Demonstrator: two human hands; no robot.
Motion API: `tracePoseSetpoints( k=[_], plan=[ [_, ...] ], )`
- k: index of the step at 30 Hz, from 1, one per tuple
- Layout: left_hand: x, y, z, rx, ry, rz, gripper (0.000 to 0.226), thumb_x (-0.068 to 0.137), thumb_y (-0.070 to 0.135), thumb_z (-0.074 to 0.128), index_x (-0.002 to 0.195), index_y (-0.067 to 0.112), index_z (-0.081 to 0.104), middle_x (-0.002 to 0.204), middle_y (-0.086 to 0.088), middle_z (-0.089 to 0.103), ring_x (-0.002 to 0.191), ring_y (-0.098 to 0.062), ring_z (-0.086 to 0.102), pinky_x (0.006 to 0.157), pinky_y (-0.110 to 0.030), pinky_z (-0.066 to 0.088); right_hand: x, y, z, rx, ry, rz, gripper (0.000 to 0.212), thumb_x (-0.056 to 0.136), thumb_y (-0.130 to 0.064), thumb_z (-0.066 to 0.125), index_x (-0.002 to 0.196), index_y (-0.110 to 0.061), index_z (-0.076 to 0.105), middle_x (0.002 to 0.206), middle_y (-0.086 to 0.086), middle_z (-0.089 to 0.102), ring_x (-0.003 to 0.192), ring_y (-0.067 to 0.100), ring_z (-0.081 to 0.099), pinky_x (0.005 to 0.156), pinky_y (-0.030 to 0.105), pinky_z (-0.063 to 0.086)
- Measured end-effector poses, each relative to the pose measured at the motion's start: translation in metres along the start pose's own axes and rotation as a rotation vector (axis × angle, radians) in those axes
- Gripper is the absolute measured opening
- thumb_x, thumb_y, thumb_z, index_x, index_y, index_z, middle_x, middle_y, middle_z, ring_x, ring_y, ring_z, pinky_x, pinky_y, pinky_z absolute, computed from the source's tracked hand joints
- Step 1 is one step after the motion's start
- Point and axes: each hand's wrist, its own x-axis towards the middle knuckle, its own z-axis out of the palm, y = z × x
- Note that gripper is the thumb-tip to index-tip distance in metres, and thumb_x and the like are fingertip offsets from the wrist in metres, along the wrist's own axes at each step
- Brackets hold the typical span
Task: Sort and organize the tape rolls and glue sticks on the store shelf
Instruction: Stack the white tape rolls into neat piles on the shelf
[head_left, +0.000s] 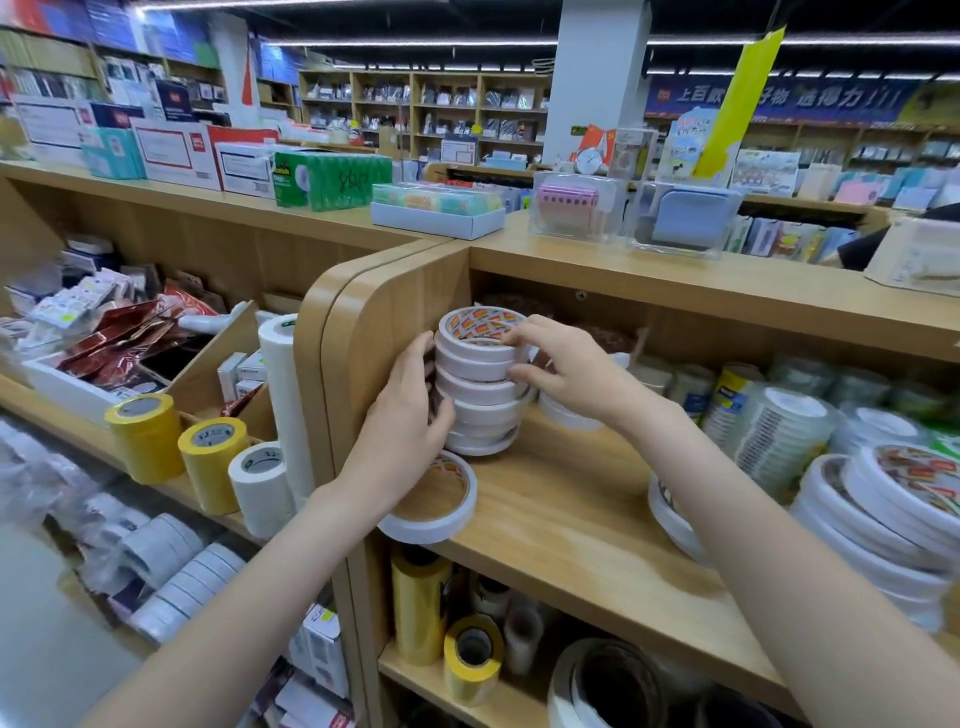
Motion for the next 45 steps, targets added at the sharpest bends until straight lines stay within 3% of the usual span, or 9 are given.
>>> tracePoseSetpoints(
  k=[3, 9, 15, 21, 28, 35, 39, 43, 45],
  plan=[
    [-0.001, -0.001, 0.000, 0.068, -0.049, 0.024, 0.060, 0.092, 0.015, 0.055, 0.144, 0.016, 0.025, 0.145, 0.002, 0.033, 0.111, 0.009, 0.037, 0.093, -0.008, 0.031, 0.002, 0.001, 0.000, 0.009, 0.024, 0.007, 0.017, 0.086, -0.012, 0.062, 0.102, -0.006, 0.060, 0.097, 0.001, 0.053, 0.087, 0.016, 0.050, 0.074, 0.021, 0.035],
    [0.000, 0.001, -0.002, 0.141, -0.092, 0.064, 0.053, 0.092, 0.016, 0.055, 0.141, 0.018, 0.034, 0.149, 0.003, 0.024, 0.115, 0.004, 0.038, 0.089, 0.006, 0.018, -0.021, 0.007, -0.032, -0.074, 0.133, 0.034, 0.013, 0.084, -0.009, 0.065, 0.096, -0.008, 0.062, 0.091, -0.007, 0.050, 0.080, 0.010, 0.049, 0.069, 0.013, 0.032],
    [0.004, 0.002, 0.004, 0.206, -0.040, 0.106, 0.029, 0.091, 0.014, 0.056, 0.120, 0.010, 0.057, 0.144, -0.003, 0.035, 0.132, -0.017, 0.034, 0.105, -0.027, 0.029, -0.051, 0.034, -0.040, -0.212, 0.158, 0.229, 0.016, 0.085, -0.011, 0.062, 0.100, -0.006, 0.064, 0.092, 0.001, 0.054, 0.084, 0.017, 0.053, 0.075, 0.027, 0.041],
    [0.008, 0.002, 0.007, 0.225, -0.052, 0.110, 0.023, 0.091, 0.015, 0.056, 0.113, 0.011, 0.060, 0.137, -0.004, 0.044, 0.129, -0.019, 0.035, 0.105, -0.028, 0.029, -0.026, 0.057, -0.027, -0.096, 0.245, 0.408, 0.021, 0.087, -0.017, 0.060, 0.108, -0.012, 0.060, 0.098, 0.002, 0.052, 0.088, 0.017, 0.053, 0.075, 0.024, 0.037],
    [0.006, -0.001, 0.006, 0.233, -0.056, 0.115, 0.023, 0.093, 0.016, 0.054, 0.115, 0.012, 0.059, 0.134, -0.004, 0.045, 0.128, -0.017, 0.036, 0.103, -0.025, 0.028, -0.034, 0.060, -0.016, 0.015, 0.348, 0.407, 0.023, 0.088, -0.025, 0.060, 0.109, -0.014, 0.063, 0.091, 0.003, 0.047, 0.076, 0.011, 0.049, 0.073, 0.023, 0.037],
    [0.006, -0.003, 0.008, 0.275, -0.073, 0.158, 0.029, 0.087, 0.021, 0.064, 0.111, 0.006, 0.059, 0.131, -0.008, 0.050, 0.133, -0.026, 0.034, 0.107, -0.031, 0.026, -0.030, 0.056, -0.009, -0.260, 0.342, 0.437, 0.037, 0.094, -0.024, 0.050, 0.130, -0.014, 0.052, 0.112, 0.006, 0.052, 0.095, 0.025, 0.056, 0.074, 0.034, 0.044],
    [0.007, -0.002, 0.007, 0.304, -0.105, 0.180, 0.027, 0.087, 0.025, 0.064, 0.107, 0.009, 0.056, 0.122, -0.002, 0.056, 0.136, -0.025, 0.028, 0.106, -0.026, 0.022, -0.033, 0.037, 0.001, -0.365, 0.382, 0.127, 0.032, 0.087, -0.007, 0.059, 0.120, -0.005, 0.058, 0.116, 0.010, 0.059, 0.083, 0.031, 0.064, 0.059, 0.033, 0.051],
    [0.004, -0.003, 0.005, 0.363, -0.108, 0.200, 0.026, 0.085, 0.026, 0.065, 0.103, 0.010, 0.056, 0.113, -0.002, 0.058, 0.132, -0.026, 0.033, 0.101, -0.031, 0.033, 0.002, 0.019, 0.004, -0.098, 0.238, 0.130, 0.041, 0.090, -0.004, 0.052, 0.131, -0.008, 0.048, 0.131, 0.007, 0.052, 0.113, 0.025, 0.054, 0.093, 0.032, 0.044],
    [0.002, -0.002, 0.004, 0.391, -0.106, 0.221, 0.025, 0.084, 0.026, 0.065, 0.101, 0.010, 0.057, 0.110, -0.002, 0.059, 0.129, -0.026, 0.036, 0.098, -0.030, 0.035, 0.024, 0.020, 0.008, -0.091, 0.147, 0.202, 0.045, 0.091, -0.001, 0.049, 0.135, -0.010, 0.044, 0.134, 0.008, 0.048, 0.119, 0.026, 0.049, 0.098, 0.036, 0.041]
  ],
)
